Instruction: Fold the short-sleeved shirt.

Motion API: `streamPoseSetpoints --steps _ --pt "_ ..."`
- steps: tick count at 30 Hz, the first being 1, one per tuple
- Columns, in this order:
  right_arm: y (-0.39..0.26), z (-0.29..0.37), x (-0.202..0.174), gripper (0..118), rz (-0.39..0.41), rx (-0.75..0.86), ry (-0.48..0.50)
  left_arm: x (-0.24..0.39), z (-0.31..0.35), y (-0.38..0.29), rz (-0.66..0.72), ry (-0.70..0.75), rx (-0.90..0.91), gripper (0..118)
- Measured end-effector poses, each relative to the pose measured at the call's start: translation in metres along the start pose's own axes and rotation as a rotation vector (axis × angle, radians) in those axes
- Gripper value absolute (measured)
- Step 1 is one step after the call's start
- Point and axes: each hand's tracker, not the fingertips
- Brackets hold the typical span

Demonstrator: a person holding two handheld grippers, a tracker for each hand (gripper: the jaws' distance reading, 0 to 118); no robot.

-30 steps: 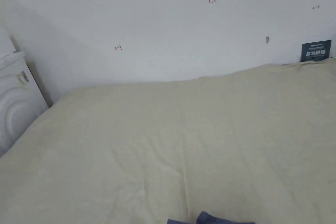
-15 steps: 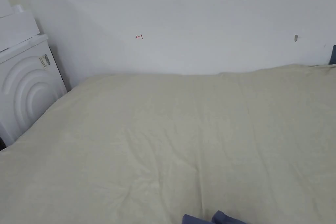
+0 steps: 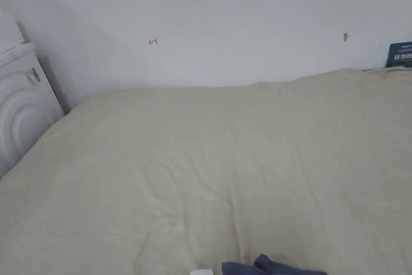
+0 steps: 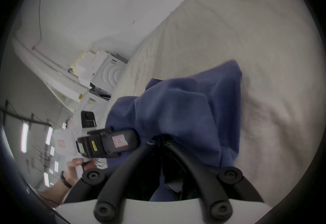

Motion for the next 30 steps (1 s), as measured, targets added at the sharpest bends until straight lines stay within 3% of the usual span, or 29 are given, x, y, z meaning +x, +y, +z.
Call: streamPoseSetpoints --steps 2,5,8,14,19,21,23,24,27,30 --pt "0.001 0.012 -0.014 0 0.063 0.010 -0.020 -0.001 0.011 -0.001 0.053 -0.025 0.043 29" --pt "0.000 0.035 -0.031 0 0.046 0.052 0.022 -0.019 0.050 0.003 0.121 -0.097 0.160 29" --pt "-0.001 0.056 -0.045 0 0.059 0.087 0.051 -0.054 0.119 0.015 0.169 -0.043 0.256 29" --pt "-0.007 0.073 -0.055 0 0.011 0.085 0.069 -0.165 0.275 0.048 0.185 0.220 0.271 28" --pt "-0.011 0.066 -0.059 0 -0.013 0.076 0.024 -0.252 0.322 0.068 0.271 0.427 0.149 30" --pt "-0.011 0.063 -0.062 0 -0.018 0.065 0.007 -0.277 0.317 0.063 0.331 0.467 0.149 53" --pt "-0.011 0.062 -0.067 0 0.000 0.052 -0.026 -0.286 0.313 0.052 0.340 0.560 0.098 88" --pt "-0.009 0.064 -0.069 0 0.022 0.053 -0.042 -0.290 0.319 0.044 0.366 0.618 0.085 94" --pt "-0.010 0.075 -0.075 0 0.063 0.072 -0.052 -0.261 0.364 0.008 0.377 0.644 0.166 96" --pt "-0.011 0.087 -0.080 0 0.109 0.089 -0.070 -0.215 0.402 -0.025 0.354 0.802 0.257 93"
